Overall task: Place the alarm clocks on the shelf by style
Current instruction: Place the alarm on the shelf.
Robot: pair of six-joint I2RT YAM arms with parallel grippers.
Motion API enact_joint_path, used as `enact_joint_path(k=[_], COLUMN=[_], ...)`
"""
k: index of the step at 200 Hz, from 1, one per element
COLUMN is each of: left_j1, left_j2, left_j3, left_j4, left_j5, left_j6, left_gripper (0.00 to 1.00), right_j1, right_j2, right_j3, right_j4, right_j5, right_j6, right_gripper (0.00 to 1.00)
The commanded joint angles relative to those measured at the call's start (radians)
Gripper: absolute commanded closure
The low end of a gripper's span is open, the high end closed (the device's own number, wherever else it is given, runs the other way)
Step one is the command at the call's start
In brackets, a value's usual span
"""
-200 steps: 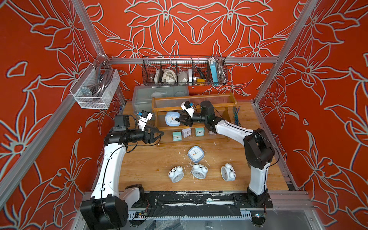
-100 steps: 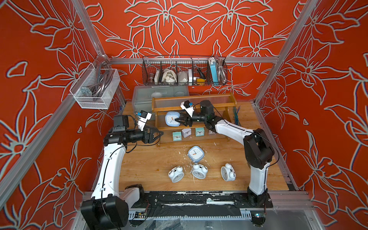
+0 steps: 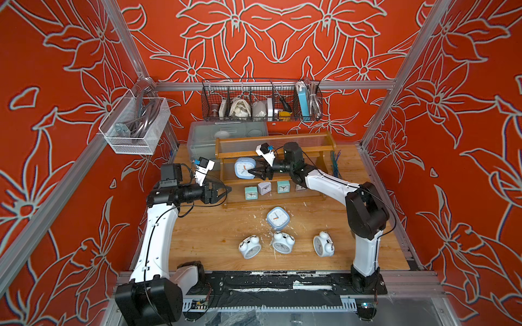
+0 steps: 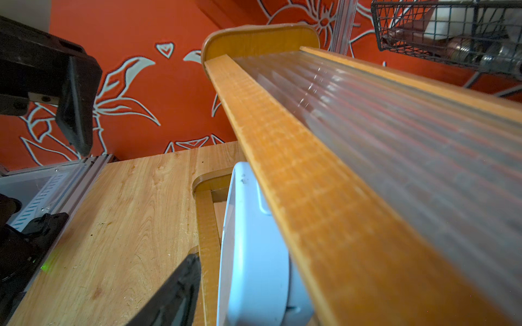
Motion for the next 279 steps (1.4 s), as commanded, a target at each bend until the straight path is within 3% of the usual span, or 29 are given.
enact_joint_path(k=[1, 187, 279], left_j1=[0.009, 0.022, 0.025], left_j2=[-0.019, -0.024, -0.025], left_j3=[-0.008, -0.015, -0.015], left_j4=[0.004, 0.005, 0.003], left_j5=[0.029, 0.042, 0.045], left_j6=[0.007, 0.005, 0.007], left_gripper=[0.31, 0.31, 0.31], right_j1=[-0.003, -0.007, -0.014], right_j2=[-0.010, -0.035, -0.041], right_j3=[-0.001, -0.053, -0.066], right_j4=[-0.051, -0.099, -0.101], right_j5=[0.023, 0.077, 0.085], right_j6=[-0.013, -0.060, -0.079], right_gripper=[0.31, 0.28, 0.39])
